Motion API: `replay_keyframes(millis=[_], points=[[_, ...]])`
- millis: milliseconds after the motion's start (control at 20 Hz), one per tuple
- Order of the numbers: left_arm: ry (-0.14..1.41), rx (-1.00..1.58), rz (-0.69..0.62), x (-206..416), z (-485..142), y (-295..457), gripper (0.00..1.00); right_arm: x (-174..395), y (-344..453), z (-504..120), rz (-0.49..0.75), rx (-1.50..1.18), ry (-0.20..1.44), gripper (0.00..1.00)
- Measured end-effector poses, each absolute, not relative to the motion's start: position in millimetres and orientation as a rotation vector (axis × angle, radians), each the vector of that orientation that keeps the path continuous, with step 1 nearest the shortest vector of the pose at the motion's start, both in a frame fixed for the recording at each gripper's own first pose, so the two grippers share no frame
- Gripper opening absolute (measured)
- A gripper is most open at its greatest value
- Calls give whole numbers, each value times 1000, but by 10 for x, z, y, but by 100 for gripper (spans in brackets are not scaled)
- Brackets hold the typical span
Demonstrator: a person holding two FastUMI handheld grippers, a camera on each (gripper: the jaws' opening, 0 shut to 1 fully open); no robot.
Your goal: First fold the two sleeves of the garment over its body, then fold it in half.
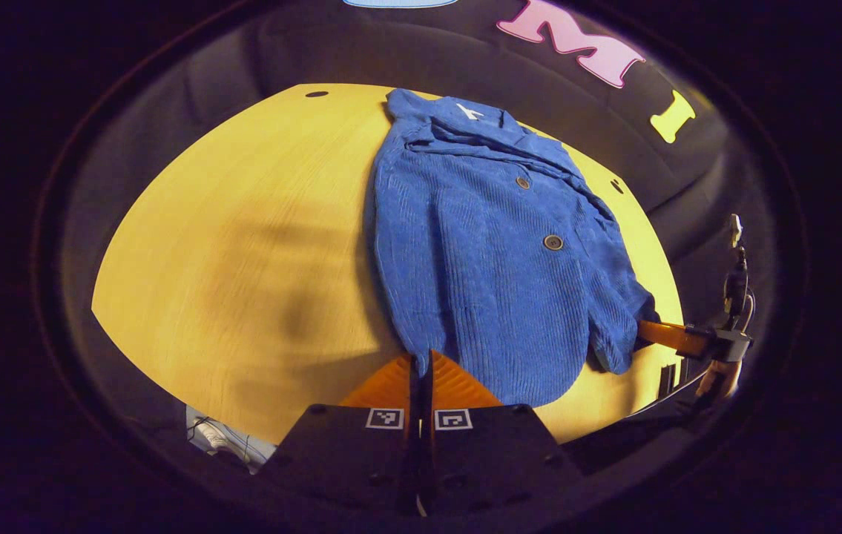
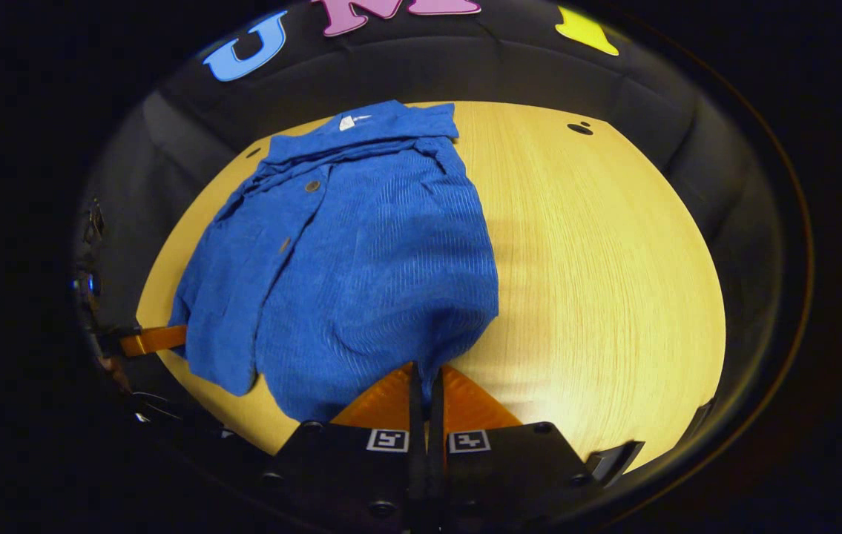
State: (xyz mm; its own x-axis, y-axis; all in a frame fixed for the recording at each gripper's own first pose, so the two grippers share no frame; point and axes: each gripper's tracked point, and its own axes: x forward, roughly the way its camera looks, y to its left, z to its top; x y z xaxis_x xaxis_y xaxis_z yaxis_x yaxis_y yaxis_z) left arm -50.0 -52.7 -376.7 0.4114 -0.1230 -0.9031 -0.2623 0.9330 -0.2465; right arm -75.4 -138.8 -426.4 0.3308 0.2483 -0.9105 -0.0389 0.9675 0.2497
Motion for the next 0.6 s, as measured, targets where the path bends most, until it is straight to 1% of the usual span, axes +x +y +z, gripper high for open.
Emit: replay_keyframes(millis=[100, 200, 350, 600], points=[[1137, -412, 66, -443, -3611, -577, 0, -603, -1345, -4089, 197, 239, 1198, 5], [1104, -425, 60, -331, -3451, -473, 0, -387, -1311, -3927, 211, 257, 1159, 5], [1028, -418, 62, -7, -3158, -365, 0, -36, -1214, -3667, 238, 287, 1103, 5], [917, -449, 27, 675, -2699, -390, 0, 617, -1050, -3340, 294, 289, 1000, 5]])
